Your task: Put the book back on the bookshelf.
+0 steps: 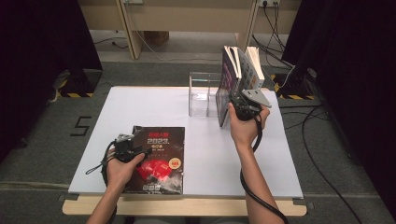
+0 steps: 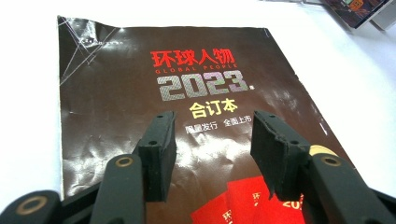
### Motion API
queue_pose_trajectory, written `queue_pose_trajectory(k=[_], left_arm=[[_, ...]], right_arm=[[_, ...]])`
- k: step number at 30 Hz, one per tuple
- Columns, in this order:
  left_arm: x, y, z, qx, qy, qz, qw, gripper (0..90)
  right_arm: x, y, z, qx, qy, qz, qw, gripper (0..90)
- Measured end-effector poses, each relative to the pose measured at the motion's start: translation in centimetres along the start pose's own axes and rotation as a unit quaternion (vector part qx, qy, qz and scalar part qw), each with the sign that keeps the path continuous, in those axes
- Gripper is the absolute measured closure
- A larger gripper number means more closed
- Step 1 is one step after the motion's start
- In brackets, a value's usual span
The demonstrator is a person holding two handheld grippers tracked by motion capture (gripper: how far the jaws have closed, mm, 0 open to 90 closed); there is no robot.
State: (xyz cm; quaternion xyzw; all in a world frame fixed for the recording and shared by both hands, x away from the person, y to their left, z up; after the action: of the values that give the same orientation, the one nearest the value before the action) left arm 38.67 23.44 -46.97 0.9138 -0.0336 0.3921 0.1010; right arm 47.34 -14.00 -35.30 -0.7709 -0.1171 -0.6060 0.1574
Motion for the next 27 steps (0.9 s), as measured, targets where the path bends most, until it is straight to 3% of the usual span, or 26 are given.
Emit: queue_pose_trajectory(k=[27], left_arm=[[0.2,-0.5,-0.3,0.011,0.003,-0.007,0.9999,49.2]], right_arm=[[-0.9,-1.1,-1.4,0.023,-0.011,-0.006,0.9996,60.6]])
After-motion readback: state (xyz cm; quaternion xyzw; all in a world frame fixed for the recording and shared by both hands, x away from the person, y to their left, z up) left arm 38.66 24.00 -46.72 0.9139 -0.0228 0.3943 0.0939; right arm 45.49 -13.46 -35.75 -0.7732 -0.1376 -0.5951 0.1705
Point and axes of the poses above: each handheld gripper's, and its own axes: z roughly forward along the jaws, x roughly out of its top, y roughly to its right, the point moved 1 cm from there along z, roughly forward along the jaws, and after that the axes turned 10 degrees about x, right-handed, at the moved point
